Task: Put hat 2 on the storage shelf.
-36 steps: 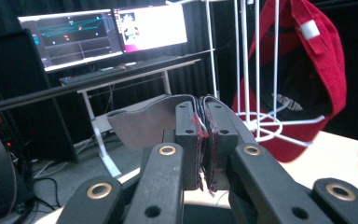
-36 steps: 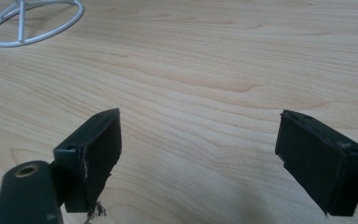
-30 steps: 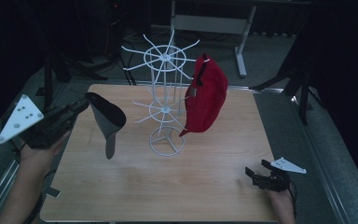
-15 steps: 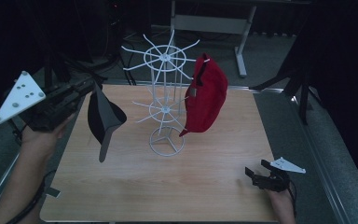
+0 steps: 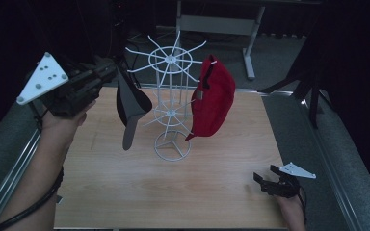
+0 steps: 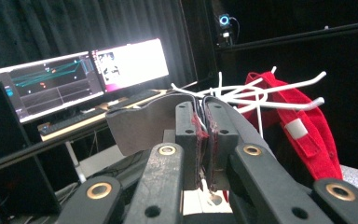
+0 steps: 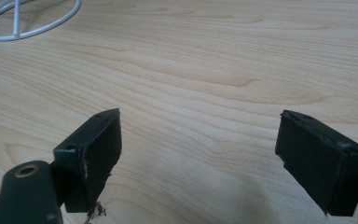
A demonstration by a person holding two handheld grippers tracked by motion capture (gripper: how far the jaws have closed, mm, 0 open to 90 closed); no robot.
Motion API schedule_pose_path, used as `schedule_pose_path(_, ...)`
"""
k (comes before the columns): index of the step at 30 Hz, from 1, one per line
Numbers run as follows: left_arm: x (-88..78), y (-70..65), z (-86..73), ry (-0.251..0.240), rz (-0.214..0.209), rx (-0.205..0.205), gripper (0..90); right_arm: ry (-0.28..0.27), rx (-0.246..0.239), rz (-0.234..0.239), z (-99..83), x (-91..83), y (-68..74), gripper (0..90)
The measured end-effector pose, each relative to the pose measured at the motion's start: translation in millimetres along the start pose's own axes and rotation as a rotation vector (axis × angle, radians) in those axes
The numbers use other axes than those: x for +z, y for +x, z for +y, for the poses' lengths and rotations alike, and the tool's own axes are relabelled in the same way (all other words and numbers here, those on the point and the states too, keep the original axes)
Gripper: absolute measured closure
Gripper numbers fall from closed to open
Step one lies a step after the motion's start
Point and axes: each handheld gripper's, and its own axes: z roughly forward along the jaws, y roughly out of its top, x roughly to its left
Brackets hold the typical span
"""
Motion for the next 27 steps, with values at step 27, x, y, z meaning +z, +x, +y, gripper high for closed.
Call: schedule_pose_path(27, 12.8, -29.5, -13.8, 0.054, -0.1, 0.033, 85.7, 0.008, 0.012, 0.0, -0.3, 0.4, -1.9, 14.3)
